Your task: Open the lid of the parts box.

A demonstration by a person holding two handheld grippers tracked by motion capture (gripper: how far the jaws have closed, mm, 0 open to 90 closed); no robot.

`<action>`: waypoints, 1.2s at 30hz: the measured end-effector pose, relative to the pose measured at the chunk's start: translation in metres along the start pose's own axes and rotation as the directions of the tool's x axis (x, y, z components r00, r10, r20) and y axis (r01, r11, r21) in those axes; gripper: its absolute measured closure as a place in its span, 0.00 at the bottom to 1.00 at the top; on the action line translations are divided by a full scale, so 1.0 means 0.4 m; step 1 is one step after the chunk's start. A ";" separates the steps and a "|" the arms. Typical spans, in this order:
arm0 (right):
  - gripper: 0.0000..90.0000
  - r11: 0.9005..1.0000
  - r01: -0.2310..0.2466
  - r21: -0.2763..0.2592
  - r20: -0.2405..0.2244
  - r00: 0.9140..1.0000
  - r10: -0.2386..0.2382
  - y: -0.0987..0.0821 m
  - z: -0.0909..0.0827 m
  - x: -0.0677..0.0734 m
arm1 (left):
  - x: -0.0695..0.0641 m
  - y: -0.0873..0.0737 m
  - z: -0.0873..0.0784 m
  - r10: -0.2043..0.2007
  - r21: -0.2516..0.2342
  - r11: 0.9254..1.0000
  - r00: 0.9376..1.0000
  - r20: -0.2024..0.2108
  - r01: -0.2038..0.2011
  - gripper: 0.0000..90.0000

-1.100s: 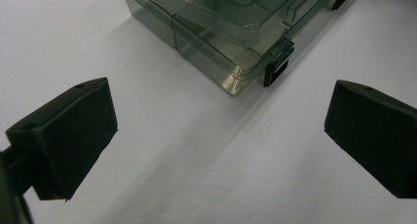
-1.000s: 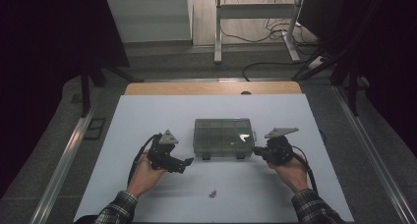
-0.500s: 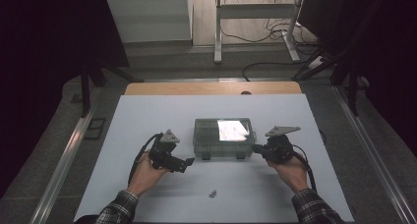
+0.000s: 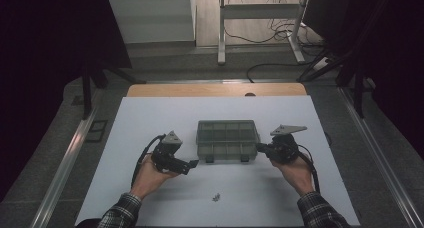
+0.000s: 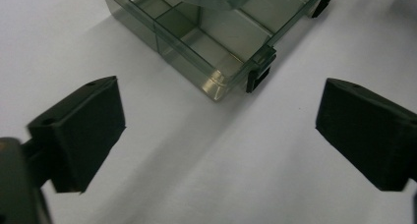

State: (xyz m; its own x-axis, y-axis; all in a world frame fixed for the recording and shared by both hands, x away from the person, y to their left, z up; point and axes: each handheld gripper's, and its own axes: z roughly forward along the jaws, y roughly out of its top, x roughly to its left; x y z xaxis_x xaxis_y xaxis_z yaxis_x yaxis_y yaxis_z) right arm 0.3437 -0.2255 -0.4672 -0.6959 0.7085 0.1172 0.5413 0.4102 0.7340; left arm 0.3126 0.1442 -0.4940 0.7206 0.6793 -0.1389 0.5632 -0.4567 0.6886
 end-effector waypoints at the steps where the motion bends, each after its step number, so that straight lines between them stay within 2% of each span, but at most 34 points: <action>1: 0.99 1.000 0.002 -0.001 -0.001 1.000 -0.002 0.002 0.000 0.001 | 0.000 0.000 0.000 0.000 0.000 1.000 1.000 0.000 0.000 0.09; 8: 0.99 1.000 0.021 0.003 0.001 1.000 -0.021 0.011 -0.002 0.005 | -0.002 0.002 0.003 0.008 -0.023 1.000 1.000 -0.008 -0.008 0.28; 15: 0.99 1.000 0.026 -0.010 -0.005 1.000 -0.026 0.026 -0.003 0.007 | -0.002 0.008 0.012 0.009 -0.036 0.999 1.000 0.017 -0.009 0.46; 20: 0.99 1.000 0.017 -0.010 -0.008 1.000 -0.017 0.037 -0.005 0.008 | -0.001 0.015 0.025 0.013 -0.036 0.999 0.999 0.033 -0.012 0.60; 24: 0.99 1.000 0.008 -0.019 -0.007 1.000 -0.008 0.044 -0.008 0.004 | -0.003 0.024 0.034 0.013 -0.060 0.998 0.999 0.039 -0.011 0.75; 29: 0.99 1.000 -0.006 -0.028 -0.004 1.000 0.006 0.054 -0.010 0.001 | -0.003 0.031 0.044 0.025 -0.062 0.998 0.999 0.029 -0.023 0.90; 32: 0.99 0.999 -0.007 -0.035 -0.001 1.000 0.007 0.061 -0.012 0.000 | -0.003 0.032 0.050 0.026 -0.057 0.998 0.999 0.028 -0.024 0.95; 36: 0.99 0.999 0.000 -0.042 -0.001 1.000 0.000 0.069 -0.015 -0.002 | -0.005 0.032 0.068 0.030 -0.051 0.998 0.999 0.019 -0.029 0.96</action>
State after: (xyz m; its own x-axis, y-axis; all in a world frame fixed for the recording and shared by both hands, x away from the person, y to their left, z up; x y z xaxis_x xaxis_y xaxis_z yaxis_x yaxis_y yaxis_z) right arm 0.3564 -0.2180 -0.4430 -0.6963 0.7080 0.1182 0.5214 0.3857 0.7612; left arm 0.3295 0.1212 -0.5043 0.7443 0.6547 -0.1317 0.5210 -0.4460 0.7277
